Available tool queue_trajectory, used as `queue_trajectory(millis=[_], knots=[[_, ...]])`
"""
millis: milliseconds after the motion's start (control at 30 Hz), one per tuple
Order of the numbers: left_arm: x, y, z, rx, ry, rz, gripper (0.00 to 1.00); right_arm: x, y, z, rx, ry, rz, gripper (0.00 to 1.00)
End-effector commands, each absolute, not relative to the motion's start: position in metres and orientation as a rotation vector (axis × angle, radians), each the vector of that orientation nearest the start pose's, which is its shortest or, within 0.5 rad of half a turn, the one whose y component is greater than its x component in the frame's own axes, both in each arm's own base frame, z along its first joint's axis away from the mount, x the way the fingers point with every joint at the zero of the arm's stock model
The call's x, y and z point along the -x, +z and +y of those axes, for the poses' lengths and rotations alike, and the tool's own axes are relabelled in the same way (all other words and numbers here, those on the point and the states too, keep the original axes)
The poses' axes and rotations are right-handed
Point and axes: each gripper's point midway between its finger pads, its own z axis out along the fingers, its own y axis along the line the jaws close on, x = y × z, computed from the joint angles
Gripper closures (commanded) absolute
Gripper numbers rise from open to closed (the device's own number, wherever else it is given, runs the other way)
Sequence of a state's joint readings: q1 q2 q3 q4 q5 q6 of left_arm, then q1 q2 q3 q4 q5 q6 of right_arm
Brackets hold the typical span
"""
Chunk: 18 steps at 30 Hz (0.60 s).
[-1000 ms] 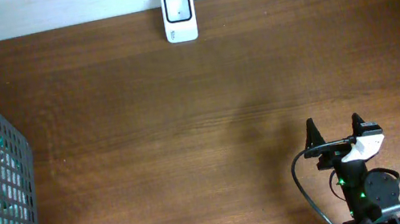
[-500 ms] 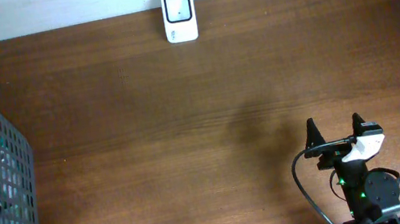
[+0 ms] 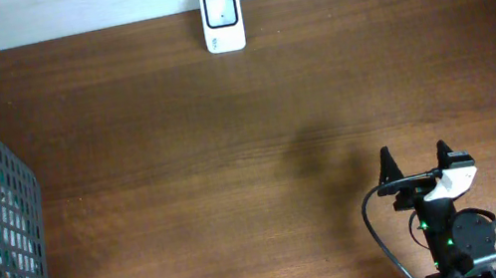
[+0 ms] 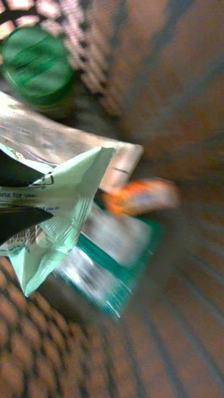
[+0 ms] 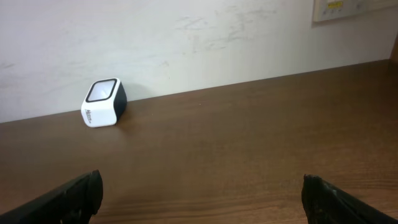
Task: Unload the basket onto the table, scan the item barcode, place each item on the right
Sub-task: 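Reach left gripper into basket, lift mint-green pouch, drop it mid-table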
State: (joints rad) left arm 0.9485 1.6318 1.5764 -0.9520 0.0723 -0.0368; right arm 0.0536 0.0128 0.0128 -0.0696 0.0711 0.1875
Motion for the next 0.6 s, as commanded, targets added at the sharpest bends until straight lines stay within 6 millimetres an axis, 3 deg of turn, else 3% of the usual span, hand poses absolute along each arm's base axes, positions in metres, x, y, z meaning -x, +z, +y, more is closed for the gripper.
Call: queue_trajectory(millis=[0, 33, 100, 133, 200, 267, 300, 333, 433, 500, 567], knots=[[-0.282, 0.374, 0.297, 0.923, 0.129, 1.924, 1.0, -0.246, 0.157, 0.001, -0.167, 0.123, 1.638, 0.02], [-0.292, 0.404, 0.271, 0.801, 0.059, 1.874, 1.0, -0.246, 0.157, 0.001, -0.167, 0.123, 1.638, 0.02], [-0.315, 0.434, 0.203, 0.633, -0.11, 1.847, 1.0, -0.246, 0.157, 0.001, -0.167, 0.123, 1.638, 0.02], [-0.331, 0.438, 0.167, 0.532, -0.175, 1.872, 1.0, -0.246, 0.157, 0.001, -0.167, 0.123, 1.638, 0.02], [-0.367, 0.419, 0.066, 0.286, -0.371, 1.999, 1.0, -0.246, 0.157, 0.001, -0.167, 0.123, 1.638, 0.02], [-0.386, 0.377, -0.021, 0.091, -0.542, 2.15, 1.0, -0.246, 0.157, 0.001, -0.167, 0.123, 1.638, 0.02], [-0.394, 0.336, -0.068, -0.038, -0.608, 2.263, 1.0, -0.246, 0.157, 0.001, -0.167, 0.123, 1.638, 0.02], [-0.399, 0.299, -0.104, -0.202, -0.616, 2.351, 1.0, -0.246, 0.157, 0.001, -0.167, 0.123, 1.638, 0.01], [-0.408, 0.216, -0.153, -0.464, -0.551, 2.522, 1.0, -0.246, 0.157, 0.001, -0.167, 0.123, 1.638, 0.02], [-0.418, 0.134, -0.197, -0.703, -0.499, 2.612, 1.0, -0.246, 0.157, 0.001, -0.167, 0.123, 1.638, 0.02], [-0.423, 0.106, -0.216, -0.752, -0.506, 2.623, 0.97, -0.246, 0.157, 0.001, -0.167, 0.123, 1.638, 0.02]])
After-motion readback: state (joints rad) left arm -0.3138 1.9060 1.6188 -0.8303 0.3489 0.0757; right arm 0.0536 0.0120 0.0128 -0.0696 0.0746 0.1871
